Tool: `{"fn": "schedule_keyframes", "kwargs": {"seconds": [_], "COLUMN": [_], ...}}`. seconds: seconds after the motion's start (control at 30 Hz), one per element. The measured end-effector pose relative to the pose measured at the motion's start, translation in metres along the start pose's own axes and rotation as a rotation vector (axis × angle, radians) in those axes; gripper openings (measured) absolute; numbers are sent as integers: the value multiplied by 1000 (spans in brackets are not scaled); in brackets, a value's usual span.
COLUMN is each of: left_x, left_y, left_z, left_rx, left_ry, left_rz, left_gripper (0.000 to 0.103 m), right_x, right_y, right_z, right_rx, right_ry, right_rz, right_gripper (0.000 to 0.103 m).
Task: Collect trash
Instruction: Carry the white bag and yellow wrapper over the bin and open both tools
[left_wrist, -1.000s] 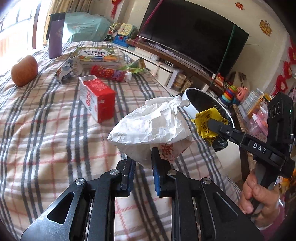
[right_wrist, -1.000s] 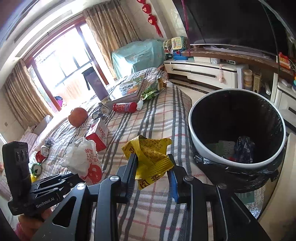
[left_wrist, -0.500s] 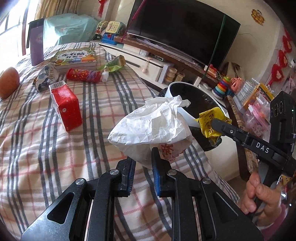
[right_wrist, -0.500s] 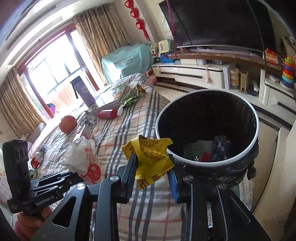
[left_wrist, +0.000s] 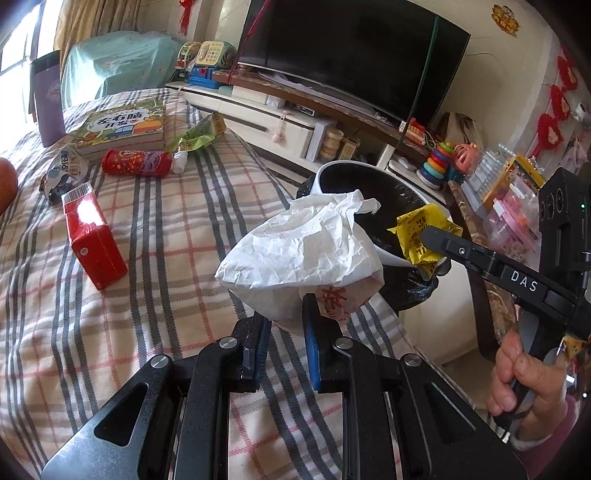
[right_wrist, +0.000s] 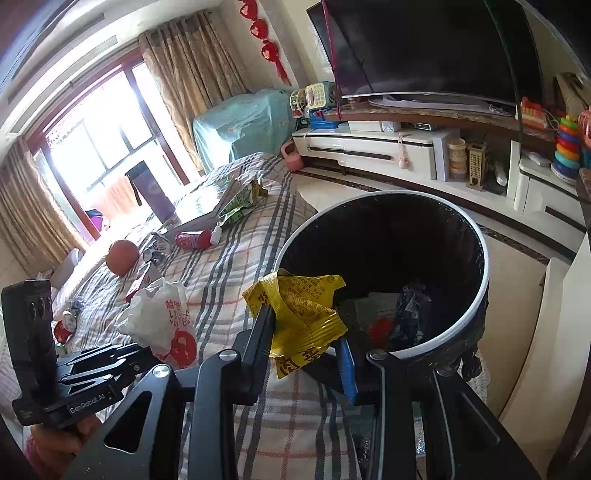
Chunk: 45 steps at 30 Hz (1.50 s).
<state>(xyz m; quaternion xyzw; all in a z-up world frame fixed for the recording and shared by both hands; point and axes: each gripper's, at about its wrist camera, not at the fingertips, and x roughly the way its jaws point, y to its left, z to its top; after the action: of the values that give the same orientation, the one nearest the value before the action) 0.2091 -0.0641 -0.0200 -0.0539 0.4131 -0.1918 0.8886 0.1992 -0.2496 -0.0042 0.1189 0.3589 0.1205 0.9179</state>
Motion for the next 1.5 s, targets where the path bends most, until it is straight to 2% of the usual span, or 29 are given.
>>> {"fn": "schedule_keyframes", "kwargs": {"seconds": [1.0,1.47,1.5], "left_x": [53,79,79], "left_y": [-73,-83,-83], "left_z": [62,74,74], "left_rx": [143,163,160], "left_ry": [47,70,71], "left_rz": [-37,-29,-27], "left_gripper": [16,16,19], "right_x": [4,19,19], "right_y": [-60,-71,-71], "right_z": [36,45,45], "right_rx": [33,29,29], "right_ry": [-11,9,9], "right_rz": [-75,-90,-90], "right_gripper": [36,37,38]}}
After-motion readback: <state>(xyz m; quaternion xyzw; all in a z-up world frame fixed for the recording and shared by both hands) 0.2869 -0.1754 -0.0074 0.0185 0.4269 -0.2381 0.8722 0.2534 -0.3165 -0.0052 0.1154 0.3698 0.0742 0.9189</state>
